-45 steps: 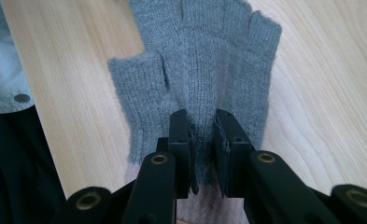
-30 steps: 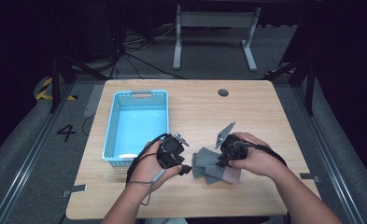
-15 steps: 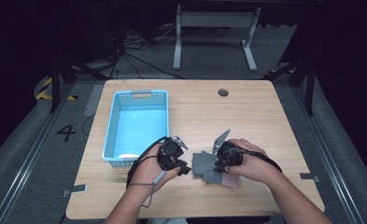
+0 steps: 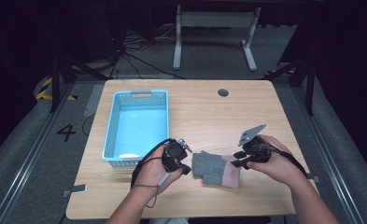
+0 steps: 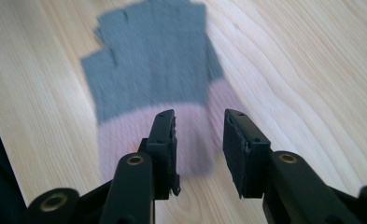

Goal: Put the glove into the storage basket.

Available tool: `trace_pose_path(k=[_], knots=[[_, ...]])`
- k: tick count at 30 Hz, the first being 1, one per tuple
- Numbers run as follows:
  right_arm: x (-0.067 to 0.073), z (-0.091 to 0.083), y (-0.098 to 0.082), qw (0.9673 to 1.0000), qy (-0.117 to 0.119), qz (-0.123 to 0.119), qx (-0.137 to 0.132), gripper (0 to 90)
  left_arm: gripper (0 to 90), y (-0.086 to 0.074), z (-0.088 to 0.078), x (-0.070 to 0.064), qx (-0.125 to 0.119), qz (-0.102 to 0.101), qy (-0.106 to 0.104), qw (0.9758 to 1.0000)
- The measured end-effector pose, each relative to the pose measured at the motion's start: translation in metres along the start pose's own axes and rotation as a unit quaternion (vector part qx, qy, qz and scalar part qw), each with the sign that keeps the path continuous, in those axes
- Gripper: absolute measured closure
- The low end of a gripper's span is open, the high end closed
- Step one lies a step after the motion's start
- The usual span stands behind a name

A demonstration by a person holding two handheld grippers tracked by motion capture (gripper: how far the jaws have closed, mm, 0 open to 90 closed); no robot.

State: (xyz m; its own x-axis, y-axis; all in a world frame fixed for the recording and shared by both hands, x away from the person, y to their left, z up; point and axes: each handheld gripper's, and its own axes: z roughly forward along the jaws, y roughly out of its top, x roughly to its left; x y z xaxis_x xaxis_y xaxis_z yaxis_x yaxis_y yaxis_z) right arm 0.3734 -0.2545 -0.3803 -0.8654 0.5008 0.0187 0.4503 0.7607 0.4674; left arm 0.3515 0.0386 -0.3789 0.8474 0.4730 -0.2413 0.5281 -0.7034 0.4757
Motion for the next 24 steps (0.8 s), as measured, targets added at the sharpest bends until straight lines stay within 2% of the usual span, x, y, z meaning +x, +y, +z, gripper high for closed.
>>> trace_pose_path(k=[7,15,24], knots=[[-0.015,-0.009,-0.023,0.9993,0.005,0.037,0.009,65.6,86.1,0.001,0.005,0.000,0.017,0.004,-0.007,0.9998],[-0.018,-0.010,-0.029,0.9993,0.019,0.023,0.023,67.1,83.2,-0.001,0.012,0.003,0.022,0.005,-0.009,0.9997],[-0.018,0.001,-0.032,0.9981,0.034,0.011,0.049,66.4,77.9,0.001,0.029,0.006,0.043,0.010,-0.021,0.9988]])
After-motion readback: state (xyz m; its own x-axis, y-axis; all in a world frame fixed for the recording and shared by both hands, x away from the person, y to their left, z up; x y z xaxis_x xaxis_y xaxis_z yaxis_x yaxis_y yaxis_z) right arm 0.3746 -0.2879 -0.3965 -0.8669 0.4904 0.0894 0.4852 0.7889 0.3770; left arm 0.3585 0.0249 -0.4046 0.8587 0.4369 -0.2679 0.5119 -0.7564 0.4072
